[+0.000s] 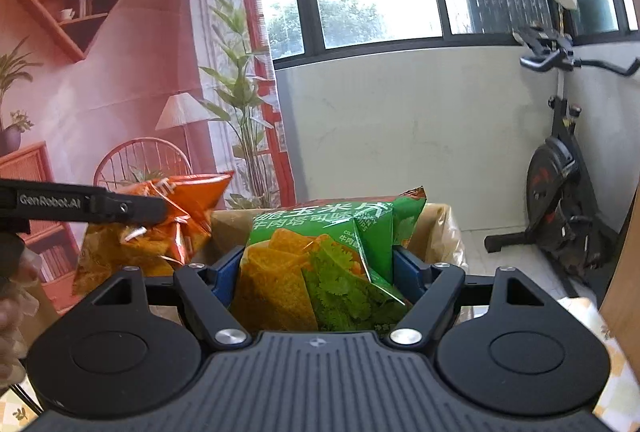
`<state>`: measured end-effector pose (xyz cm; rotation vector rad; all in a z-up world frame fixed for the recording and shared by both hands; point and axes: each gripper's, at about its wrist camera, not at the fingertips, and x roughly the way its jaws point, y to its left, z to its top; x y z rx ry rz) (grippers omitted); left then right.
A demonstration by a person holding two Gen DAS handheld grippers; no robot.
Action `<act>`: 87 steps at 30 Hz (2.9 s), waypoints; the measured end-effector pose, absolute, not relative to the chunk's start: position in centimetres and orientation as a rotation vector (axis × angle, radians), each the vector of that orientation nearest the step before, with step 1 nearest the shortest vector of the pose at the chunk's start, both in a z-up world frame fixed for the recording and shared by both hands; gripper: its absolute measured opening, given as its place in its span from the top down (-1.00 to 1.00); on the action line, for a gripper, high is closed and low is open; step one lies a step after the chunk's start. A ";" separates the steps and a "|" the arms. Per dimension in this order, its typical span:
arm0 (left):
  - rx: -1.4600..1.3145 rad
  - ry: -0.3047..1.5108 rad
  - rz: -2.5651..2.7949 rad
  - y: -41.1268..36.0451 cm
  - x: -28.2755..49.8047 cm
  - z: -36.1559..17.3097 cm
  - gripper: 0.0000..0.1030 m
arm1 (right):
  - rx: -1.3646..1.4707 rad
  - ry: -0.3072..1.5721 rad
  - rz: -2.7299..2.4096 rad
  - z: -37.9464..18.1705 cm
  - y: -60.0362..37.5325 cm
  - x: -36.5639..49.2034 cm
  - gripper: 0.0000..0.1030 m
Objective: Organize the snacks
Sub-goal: 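Carry both bags over the box and open both grippers to drop them, then move both grippers back down to the snack pile, then grasp the green cucumber chip bag with both grippers together and lift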
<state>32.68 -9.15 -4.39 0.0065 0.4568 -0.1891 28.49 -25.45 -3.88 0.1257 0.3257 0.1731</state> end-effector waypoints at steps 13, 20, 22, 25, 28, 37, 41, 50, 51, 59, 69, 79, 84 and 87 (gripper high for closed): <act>0.010 0.538 -0.184 -7.8 33.4 -4.5 -0.67 | 0.172 0.389 0.108 -4.5 -26.2 29.0 -0.79; 0.008 0.522 -0.155 -6.1 30.9 -2.4 -0.67 | 0.162 0.379 0.102 -3.5 -26.0 26.3 -0.79; -0.011 0.506 -0.155 -5.3 29.9 -1.5 -0.67 | 0.160 0.377 0.101 -3.1 -25.8 25.4 -0.79; -0.036 0.477 -0.153 -4.0 28.3 0.0 -0.67 | 0.170 0.368 0.095 -2.2 -25.8 23.8 -0.79; -0.046 0.445 -0.141 -3.2 26.6 1.3 -0.67 | 0.188 0.350 0.101 -1.3 -26.0 22.0 -0.79; -0.048 0.430 -0.155 -1.6 21.5 2.0 -0.67 | 0.228 0.301 0.113 0.5 -26.5 16.6 -0.79; -0.067 0.459 -0.178 -0.7 18.9 -0.1 -0.67 | 0.228 0.316 0.126 -0.4 -26.0 14.3 -0.79; -0.183 0.582 -0.230 -0.9 14.6 -8.1 -0.61 | 0.175 0.420 0.159 -5.6 -23.2 10.2 -0.77; -0.207 0.604 -0.244 -1.1 14.4 -9.0 -0.55 | 0.171 0.434 0.162 -6.3 -22.9 9.9 -0.77; -0.302 0.704 -0.325 -2.7 13.9 -14.3 -0.44 | 0.127 0.546 0.215 -10.8 -20.3 8.1 -0.68; -0.299 0.773 -0.409 -5.4 13.4 -17.1 -0.40 | 0.152 0.632 0.241 -13.9 -19.6 6.7 -0.55; -0.244 0.823 -0.384 -6.1 13.4 -19.5 -0.29 | 0.195 0.716 0.259 -15.9 -19.1 7.1 -0.54; -0.245 0.822 -0.383 -5.9 13.5 -20.0 -0.28 | 0.241 0.744 0.271 -16.8 -19.4 7.5 -0.54; -0.225 0.822 -0.387 -6.3 13.5 -20.0 -0.28 | 0.261 0.752 0.274 -17.1 -19.5 7.7 -0.54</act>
